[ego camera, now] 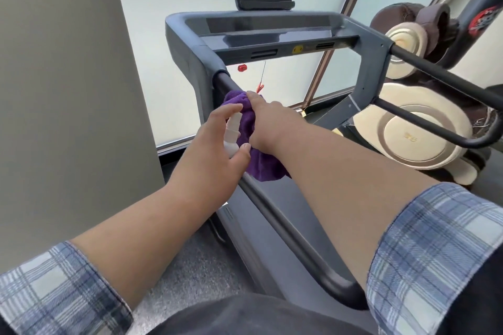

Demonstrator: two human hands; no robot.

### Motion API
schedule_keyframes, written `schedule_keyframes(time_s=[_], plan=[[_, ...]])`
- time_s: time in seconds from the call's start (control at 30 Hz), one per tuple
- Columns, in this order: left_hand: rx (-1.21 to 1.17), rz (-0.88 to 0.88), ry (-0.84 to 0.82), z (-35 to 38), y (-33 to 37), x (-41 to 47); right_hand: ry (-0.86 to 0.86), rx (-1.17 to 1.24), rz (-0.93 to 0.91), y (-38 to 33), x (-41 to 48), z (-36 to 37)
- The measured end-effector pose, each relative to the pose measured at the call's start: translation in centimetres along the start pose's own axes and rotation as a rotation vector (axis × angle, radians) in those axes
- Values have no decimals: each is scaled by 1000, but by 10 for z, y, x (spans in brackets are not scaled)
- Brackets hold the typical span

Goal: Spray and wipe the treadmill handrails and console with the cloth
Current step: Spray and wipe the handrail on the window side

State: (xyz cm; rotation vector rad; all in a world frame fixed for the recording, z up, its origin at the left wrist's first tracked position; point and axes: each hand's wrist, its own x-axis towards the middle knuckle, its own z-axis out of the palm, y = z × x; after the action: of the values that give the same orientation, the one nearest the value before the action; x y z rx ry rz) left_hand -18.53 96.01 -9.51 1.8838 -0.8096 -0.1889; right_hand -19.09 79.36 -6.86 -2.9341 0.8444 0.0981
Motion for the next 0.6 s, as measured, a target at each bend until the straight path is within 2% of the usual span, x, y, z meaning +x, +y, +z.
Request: schedule_keyframes(time_s=[0.37,0.6], plan=[[57,-53,39,71,50,-90,-17,-11,-45,61,-114,10],[57,-68,78,90,69,-124,79,138,-95,105,-182,24]])
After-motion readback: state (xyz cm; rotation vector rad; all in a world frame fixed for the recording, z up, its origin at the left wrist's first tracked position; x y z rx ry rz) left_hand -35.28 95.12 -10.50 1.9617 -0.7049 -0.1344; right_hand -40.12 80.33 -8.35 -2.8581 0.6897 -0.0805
